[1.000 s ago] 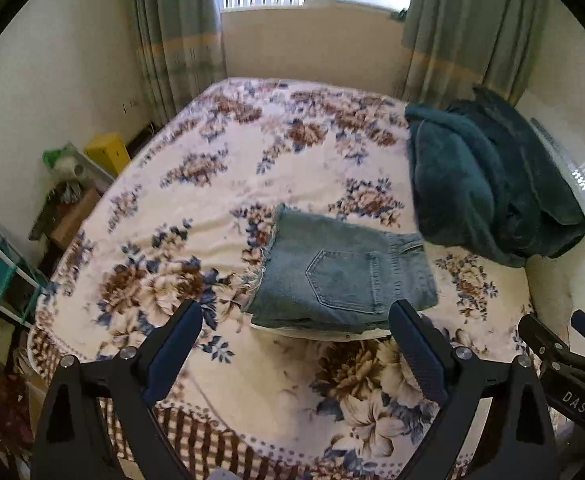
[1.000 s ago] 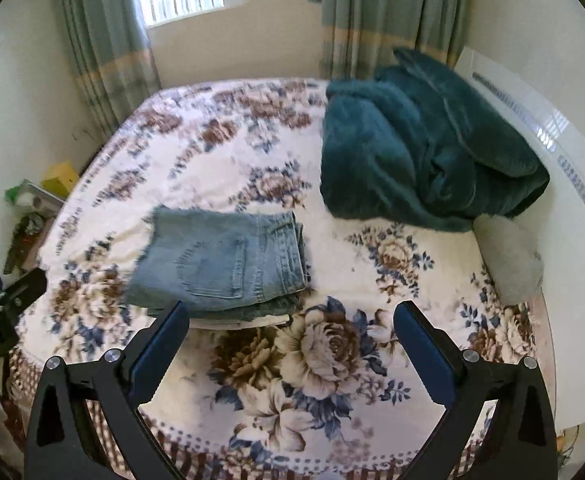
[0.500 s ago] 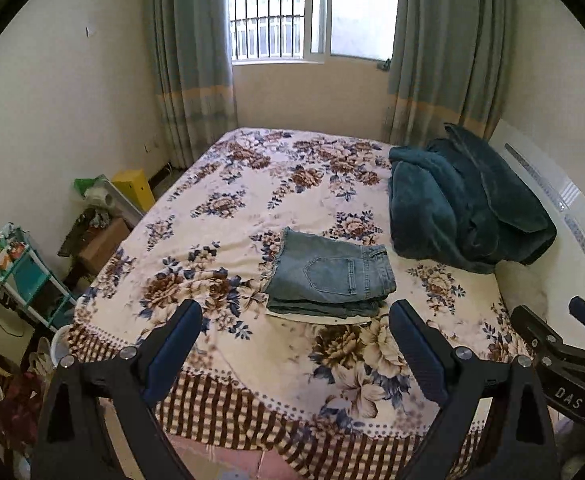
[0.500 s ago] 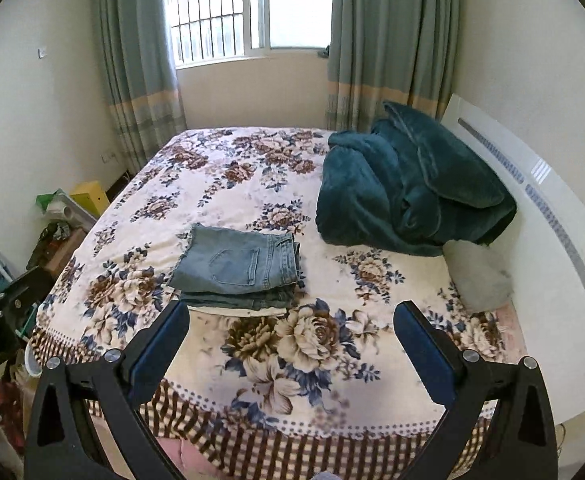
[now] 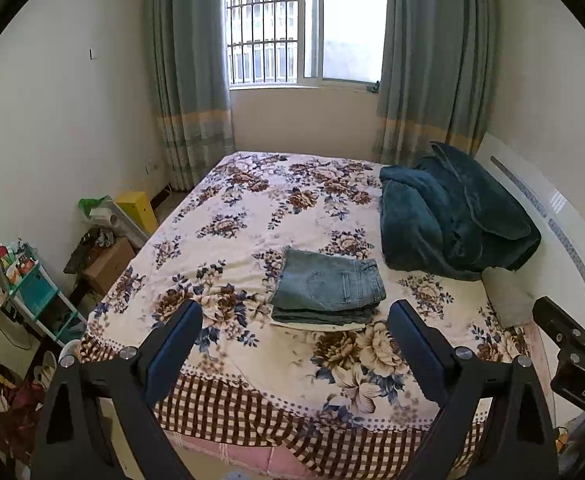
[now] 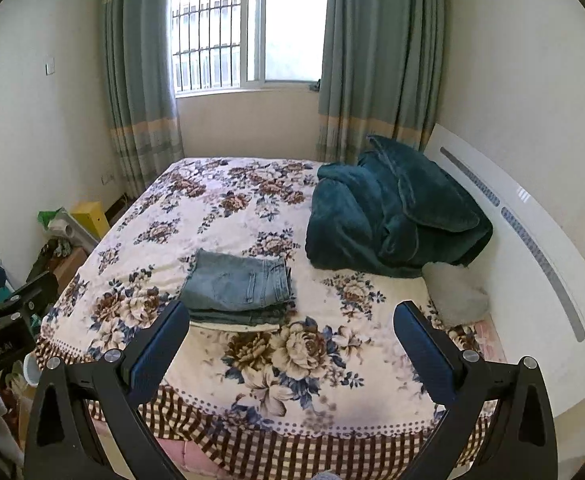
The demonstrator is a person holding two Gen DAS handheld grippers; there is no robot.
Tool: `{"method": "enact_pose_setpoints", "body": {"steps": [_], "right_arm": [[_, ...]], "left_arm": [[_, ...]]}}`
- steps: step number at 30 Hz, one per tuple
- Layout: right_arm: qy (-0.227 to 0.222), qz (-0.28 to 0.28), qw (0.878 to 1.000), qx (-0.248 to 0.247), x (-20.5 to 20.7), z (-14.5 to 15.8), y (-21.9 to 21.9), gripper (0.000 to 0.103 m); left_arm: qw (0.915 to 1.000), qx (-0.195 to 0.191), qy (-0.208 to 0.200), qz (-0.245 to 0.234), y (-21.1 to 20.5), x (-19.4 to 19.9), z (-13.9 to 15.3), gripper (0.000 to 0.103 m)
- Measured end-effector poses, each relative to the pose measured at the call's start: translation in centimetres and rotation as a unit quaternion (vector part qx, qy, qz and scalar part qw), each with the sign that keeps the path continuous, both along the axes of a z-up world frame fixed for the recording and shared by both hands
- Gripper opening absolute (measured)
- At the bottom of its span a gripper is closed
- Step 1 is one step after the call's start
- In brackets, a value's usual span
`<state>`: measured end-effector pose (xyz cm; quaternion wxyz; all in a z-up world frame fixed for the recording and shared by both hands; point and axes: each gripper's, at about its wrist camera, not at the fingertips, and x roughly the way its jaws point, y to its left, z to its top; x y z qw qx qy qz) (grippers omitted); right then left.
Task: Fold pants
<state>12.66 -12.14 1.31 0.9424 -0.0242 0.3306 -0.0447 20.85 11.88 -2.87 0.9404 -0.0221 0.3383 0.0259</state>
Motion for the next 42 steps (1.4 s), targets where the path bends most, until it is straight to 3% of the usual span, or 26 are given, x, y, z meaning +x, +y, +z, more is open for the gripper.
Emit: {"method": "enact_pose_setpoints", "body": {"steps": [7, 10, 42], "right_arm": [[0.005, 0.007, 1.0, 0.01, 0.9, 0.1, 1.1, 0.103], [0.007, 0.008, 1.0, 0.013, 1.0, 0.0, 1.4, 0.103], [0.016, 0.019, 0.999, 0.027, 1.3, -0.6, 3.4, 0.103]], "left_arm": [[0.9999, 0.007, -0.012, 0.003, 0.8, -0.7, 0.4, 0.095], [0.9998, 0.012, -0.012, 0.006, 1.0, -0.9, 0.3, 0.103], [0.9997, 0.018, -0.012, 0.013, 1.8, -1.6, 0.5, 0.103]]}}
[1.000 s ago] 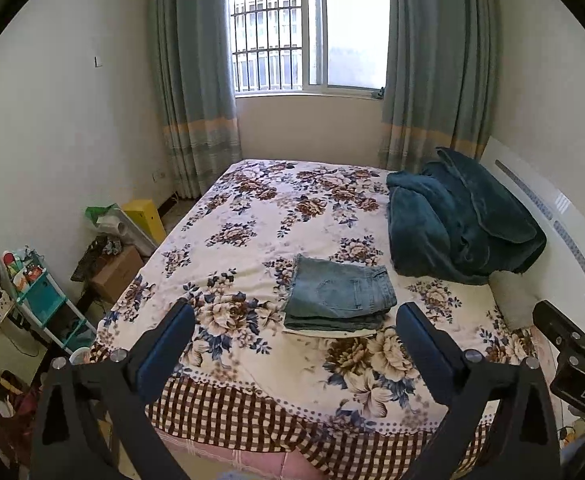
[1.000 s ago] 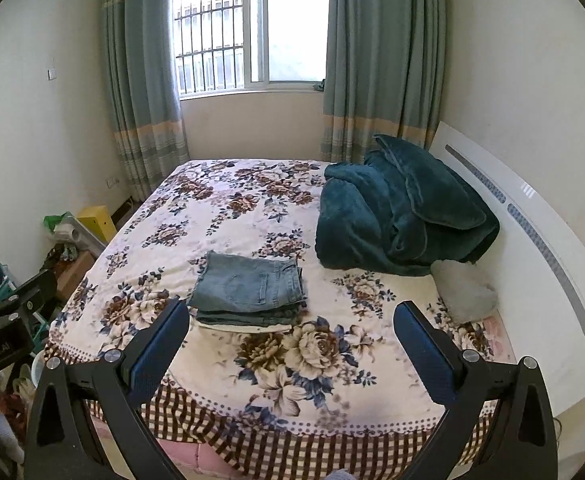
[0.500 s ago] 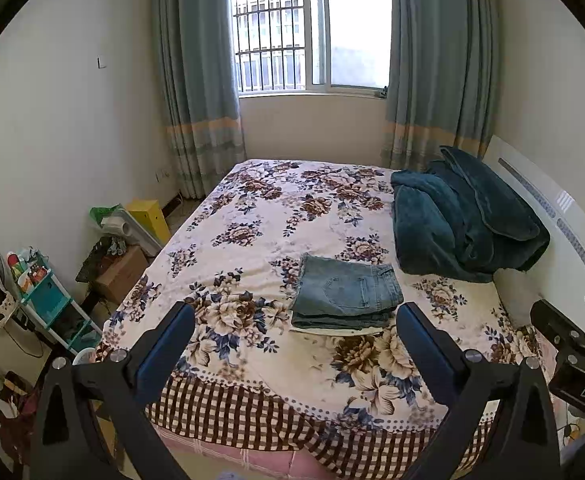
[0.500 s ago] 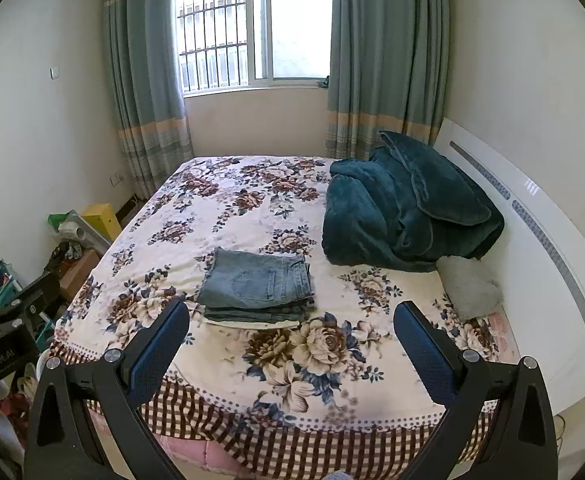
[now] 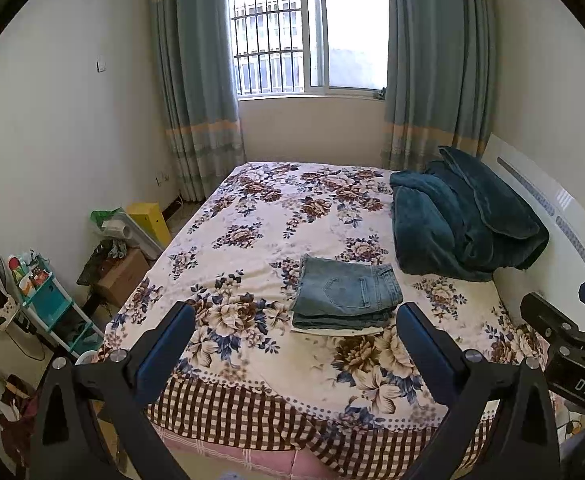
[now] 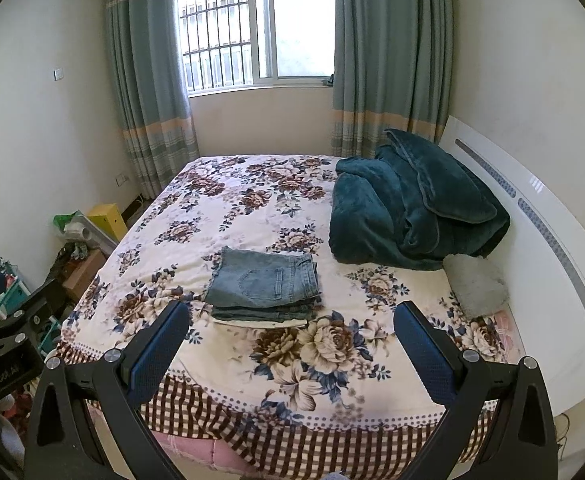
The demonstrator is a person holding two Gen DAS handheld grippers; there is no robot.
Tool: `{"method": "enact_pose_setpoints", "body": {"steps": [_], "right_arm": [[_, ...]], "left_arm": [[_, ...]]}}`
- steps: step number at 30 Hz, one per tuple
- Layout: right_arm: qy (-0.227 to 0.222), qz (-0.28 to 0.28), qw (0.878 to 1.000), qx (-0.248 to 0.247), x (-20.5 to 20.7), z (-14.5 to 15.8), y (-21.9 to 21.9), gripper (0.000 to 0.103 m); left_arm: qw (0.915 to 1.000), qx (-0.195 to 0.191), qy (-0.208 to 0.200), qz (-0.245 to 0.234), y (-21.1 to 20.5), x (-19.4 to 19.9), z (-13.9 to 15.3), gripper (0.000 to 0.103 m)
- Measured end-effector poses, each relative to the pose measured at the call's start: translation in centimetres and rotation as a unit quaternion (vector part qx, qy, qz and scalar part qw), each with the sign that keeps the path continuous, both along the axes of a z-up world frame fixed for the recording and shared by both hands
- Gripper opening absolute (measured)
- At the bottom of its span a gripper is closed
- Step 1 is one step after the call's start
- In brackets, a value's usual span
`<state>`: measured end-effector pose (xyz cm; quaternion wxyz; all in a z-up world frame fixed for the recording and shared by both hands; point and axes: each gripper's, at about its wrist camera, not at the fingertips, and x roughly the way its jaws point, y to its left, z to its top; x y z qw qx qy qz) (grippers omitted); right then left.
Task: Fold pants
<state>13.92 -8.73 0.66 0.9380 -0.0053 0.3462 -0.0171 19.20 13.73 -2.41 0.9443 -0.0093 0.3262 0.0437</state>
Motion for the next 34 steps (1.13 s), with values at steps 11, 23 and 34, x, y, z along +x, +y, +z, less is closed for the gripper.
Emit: {"method": "enact_pose_setpoints", "body": {"steps": [11, 23, 34], "right_arm": [[-0.001, 0.001, 1.0, 0.0, 0.0, 0.1, 0.2, 0.103], [-0.001, -0.001, 1.0, 0.0, -0.3, 0.0, 0.1, 0.103], [0.002, 0.0, 1.0, 0.0, -0.1, 0.2, 0.1, 0.103]], "left_arm": [[1.0, -0.001, 0.0, -0.004, 0.1, -0.1, 0.1, 0.103], [1.0, -0.001, -0.002, -0.007, 0.0, 0.0, 0.5, 0.103], [1.0, -0.007, 0.003, -0.004, 0.0, 0.4, 1.0, 0.103]]}}
